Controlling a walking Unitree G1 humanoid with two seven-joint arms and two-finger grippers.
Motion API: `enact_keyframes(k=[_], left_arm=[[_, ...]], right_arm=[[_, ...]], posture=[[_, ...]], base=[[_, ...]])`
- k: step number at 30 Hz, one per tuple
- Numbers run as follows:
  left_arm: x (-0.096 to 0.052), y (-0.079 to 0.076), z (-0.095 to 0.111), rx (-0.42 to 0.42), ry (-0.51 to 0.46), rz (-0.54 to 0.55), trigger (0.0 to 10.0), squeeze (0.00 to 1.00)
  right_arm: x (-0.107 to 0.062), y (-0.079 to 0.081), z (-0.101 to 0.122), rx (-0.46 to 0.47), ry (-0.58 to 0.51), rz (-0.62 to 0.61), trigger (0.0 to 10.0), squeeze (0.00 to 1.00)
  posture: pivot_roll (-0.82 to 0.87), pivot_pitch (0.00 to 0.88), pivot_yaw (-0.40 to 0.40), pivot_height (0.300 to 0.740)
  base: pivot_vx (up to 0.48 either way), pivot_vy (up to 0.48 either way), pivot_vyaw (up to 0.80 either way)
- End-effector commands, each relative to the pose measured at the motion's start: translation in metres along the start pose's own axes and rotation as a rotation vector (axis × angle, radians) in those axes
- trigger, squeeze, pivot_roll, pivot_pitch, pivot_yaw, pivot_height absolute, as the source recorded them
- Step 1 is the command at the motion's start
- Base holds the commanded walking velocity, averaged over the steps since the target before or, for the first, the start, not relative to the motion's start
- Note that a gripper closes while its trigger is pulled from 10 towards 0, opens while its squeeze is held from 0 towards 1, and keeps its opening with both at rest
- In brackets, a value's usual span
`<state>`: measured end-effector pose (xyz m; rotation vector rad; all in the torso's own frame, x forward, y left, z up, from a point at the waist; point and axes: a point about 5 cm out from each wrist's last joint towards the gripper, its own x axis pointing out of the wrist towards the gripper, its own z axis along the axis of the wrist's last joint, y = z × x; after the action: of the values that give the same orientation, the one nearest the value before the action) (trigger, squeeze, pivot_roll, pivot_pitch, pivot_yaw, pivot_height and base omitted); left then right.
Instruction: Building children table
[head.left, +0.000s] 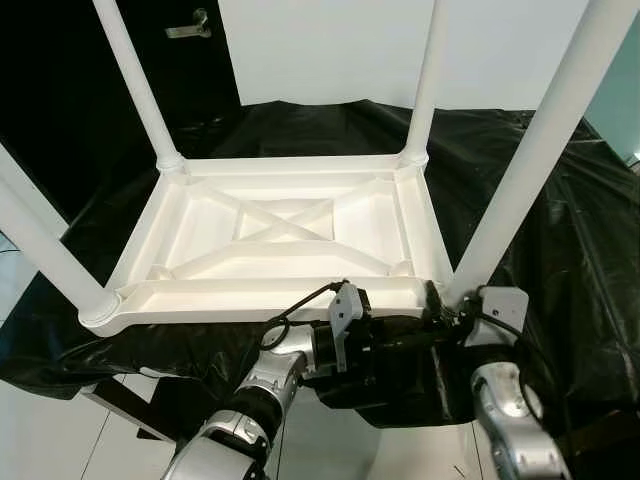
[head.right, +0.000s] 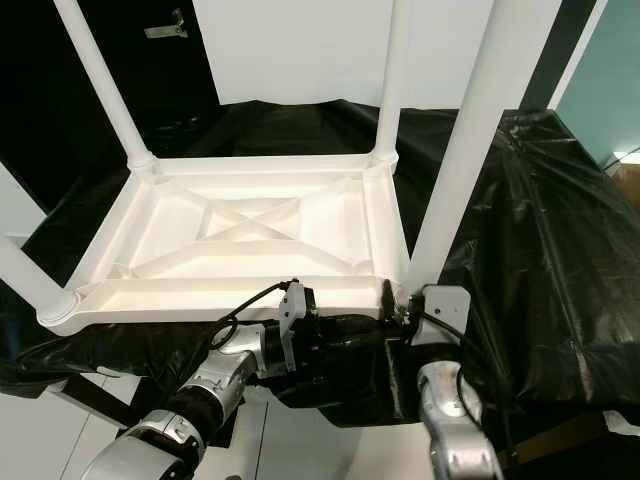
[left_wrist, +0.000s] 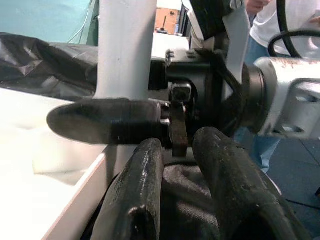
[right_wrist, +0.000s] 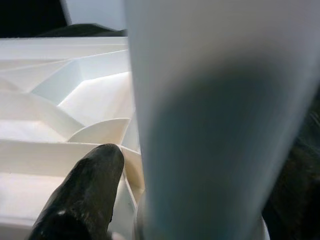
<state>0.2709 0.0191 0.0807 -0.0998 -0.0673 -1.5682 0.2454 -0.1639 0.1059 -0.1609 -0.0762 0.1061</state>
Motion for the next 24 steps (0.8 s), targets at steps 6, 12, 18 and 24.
enact_keyframes(k=[6, 12, 18, 24], left_arm=[[-0.001, 0.000, -0.001, 0.002, 0.014, -0.020, 10.0, 0.00], [-0.001, 0.000, -0.001, 0.004, 0.016, -0.021, 10.0, 0.00], [-0.003, 0.000, -0.002, 0.004, 0.016, -0.013, 10.0, 0.00], [-0.005, 0.000, -0.002, 0.003, 0.017, -0.008, 10.0, 0.00]], right_arm=[[0.007, -0.013, 0.016, -0.054, -0.031, 0.315, 10.0, 0.00], [0.005, -0.024, 0.016, -0.086, 0.015, 0.485, 6.4, 0.00], [-0.002, -0.037, 0.007, -0.119, 0.104, 0.624, 0.0, 0.00], [0.000, -0.045, 0.006, -0.114, 0.123, 0.637, 0.0, 0.00]], posture=[[-0.15, 0.000, 0.033, 0.740], [-0.14, 0.000, 0.030, 0.740], [-0.13, 0.000, 0.028, 0.740], [-0.12, 0.000, 0.029, 0.740]], base=[[0.000, 0.000, 0.00], [0.000, 0.000, 0.00], [0.000, 0.000, 0.00], [0.000, 0.000, 0.00]])
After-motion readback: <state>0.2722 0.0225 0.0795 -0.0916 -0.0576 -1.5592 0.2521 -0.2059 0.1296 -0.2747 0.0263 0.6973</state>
